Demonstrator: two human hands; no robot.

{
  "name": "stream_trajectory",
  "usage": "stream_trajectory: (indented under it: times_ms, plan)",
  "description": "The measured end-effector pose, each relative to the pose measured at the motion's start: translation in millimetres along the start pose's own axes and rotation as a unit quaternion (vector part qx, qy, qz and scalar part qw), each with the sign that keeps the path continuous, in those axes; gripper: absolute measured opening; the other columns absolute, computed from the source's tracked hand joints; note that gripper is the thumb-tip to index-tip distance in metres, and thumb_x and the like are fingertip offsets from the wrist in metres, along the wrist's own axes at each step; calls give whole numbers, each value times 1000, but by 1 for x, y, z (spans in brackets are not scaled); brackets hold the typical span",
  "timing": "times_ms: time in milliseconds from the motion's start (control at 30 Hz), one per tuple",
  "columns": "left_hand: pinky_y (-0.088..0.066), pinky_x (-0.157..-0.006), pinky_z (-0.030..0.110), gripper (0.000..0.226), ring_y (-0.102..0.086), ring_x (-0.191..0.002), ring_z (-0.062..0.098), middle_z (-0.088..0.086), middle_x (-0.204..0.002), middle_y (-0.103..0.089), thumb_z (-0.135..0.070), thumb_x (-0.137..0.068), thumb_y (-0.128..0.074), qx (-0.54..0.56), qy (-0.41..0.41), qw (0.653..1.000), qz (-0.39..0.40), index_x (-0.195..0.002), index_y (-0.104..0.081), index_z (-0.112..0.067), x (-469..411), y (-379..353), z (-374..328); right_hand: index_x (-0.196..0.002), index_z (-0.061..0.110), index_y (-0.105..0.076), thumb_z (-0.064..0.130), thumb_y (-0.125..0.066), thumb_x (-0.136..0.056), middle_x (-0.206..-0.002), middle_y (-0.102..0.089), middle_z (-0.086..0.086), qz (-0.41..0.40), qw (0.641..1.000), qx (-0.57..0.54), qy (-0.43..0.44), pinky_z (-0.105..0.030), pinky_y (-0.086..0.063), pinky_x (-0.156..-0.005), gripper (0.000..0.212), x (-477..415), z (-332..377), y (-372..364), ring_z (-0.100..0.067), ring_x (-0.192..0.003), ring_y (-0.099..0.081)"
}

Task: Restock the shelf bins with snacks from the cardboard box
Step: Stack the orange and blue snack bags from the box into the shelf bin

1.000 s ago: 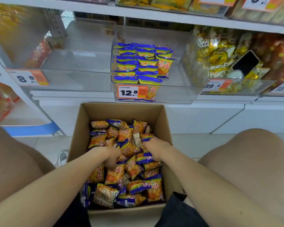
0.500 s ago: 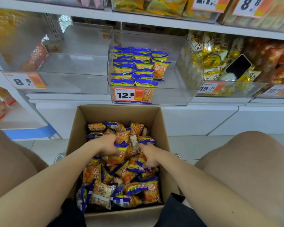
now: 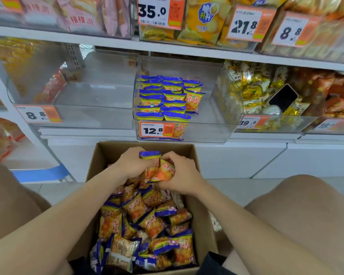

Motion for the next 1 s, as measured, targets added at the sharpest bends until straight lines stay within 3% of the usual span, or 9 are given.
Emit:
stream_trajectory:
  times_ms: [133, 200, 300, 433, 567, 667, 800, 900, 1000]
  plan:
    - [-50, -64, 24, 20, -70, -91, 9, -8, -103, -76, -47, -96, -71, 166, -9, 986, 12, -113, -66, -37, 20, 24, -37, -130, 46, -45, 72, -90, -60, -126, -54, 23, -92, 993, -73, 26, -31, -49, -99, 87, 9, 23, 29, -1, -116, -52]
    - [-52, -72, 26, 32, -74, -97, 13, -8, -108, -79, -49, -91, -75, 217, -35, 975, 33, -120, -69, -35, 26, 33, -47, -133, 45, -45, 70, -92, -59, -128, -52, 23, -115, 988, -101, 36, -23, -48, -95, 92, 14, 32, 41, 2, -116, -51]
    - [-56, -89, 30, 45, -74, -106, 11, -10, -114, -77, -40, -82, -86, 218, -93, 968, 85, -123, -70, -36, 36, 37, -59, -138, 43, -42, 69, -94, -54, -135, -54, 23, -156, 980, -119, 32, -31, -52, -100, 102, 18, 39, 56, 0, -123, -53]
    - [-56, -94, 31, 58, -70, -105, 1, -18, -114, -75, -29, -74, -94, 167, -142, 974, 49, -125, -67, -38, 44, 34, -74, -142, 40, -40, 58, -100, -51, -139, -53, 21, -161, 976, -140, 42, -27, -49, -102, 111, 21, 47, 74, 0, -127, -51]
    - [-55, -92, 29, 57, -69, -104, 2, -17, -111, -76, -32, -73, -94, 182, -156, 971, -20, -122, -66, -35, 42, 43, -88, -144, 35, -49, 49, -84, -83, -137, -58, 18, -162, 967, -182, 75, -26, -55, -96, 72, 21, 50, 101, -1, -123, -58]
    - [-57, -89, 28, 56, -72, -101, 3, -15, -109, -78, -35, -74, -92, 221, -176, 959, -33, -124, -66, -33, 42, 51, -101, -135, 27, -62, 39, -67, -99, -126, -70, 7, -158, 937, -303, 67, -34, -60, -88, 38, 18, 45, 123, -10, -112, -70]
    - [-56, -94, 33, 47, -71, -112, 13, -7, -119, -76, -45, -84, -85, 227, -208, 951, -9, -125, -68, -30, 38, 57, -115, -128, 16, -66, 26, -70, -101, -106, -75, 1, -158, 915, -370, 36, -25, -55, -69, 30, 14, 42, 146, -8, -89, -71]
    - [-55, -99, 45, 59, -73, -109, 18, -2, -121, -76, -54, -87, -78, 256, -183, 949, -22, -135, -63, -23, 29, 60, -121, -121, 19, -64, 30, -74, -89, -96, -74, 1, -164, 893, -419, 16, -36, -55, -69, 35, 8, 40, 160, -17, -85, -70]
    - [-60, -95, 46, 31, -77, -100, 18, -2, -114, -78, -38, -100, -69, 278, -177, 942, -64, -128, -63, -26, 16, 64, -129, -110, 22, -61, 19, -76, -92, -89, -74, 2, -212, 885, -415, -5, -43, -56, -71, 23, -5, 29, 183, -20, -80, -71]
Point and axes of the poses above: each hand's wrist, its own x-axis away from the middle knuckle, its own y-axis out of the back of the hand, z = x × y, the point moved 3 cm from there along -x, towards the middle knuckle
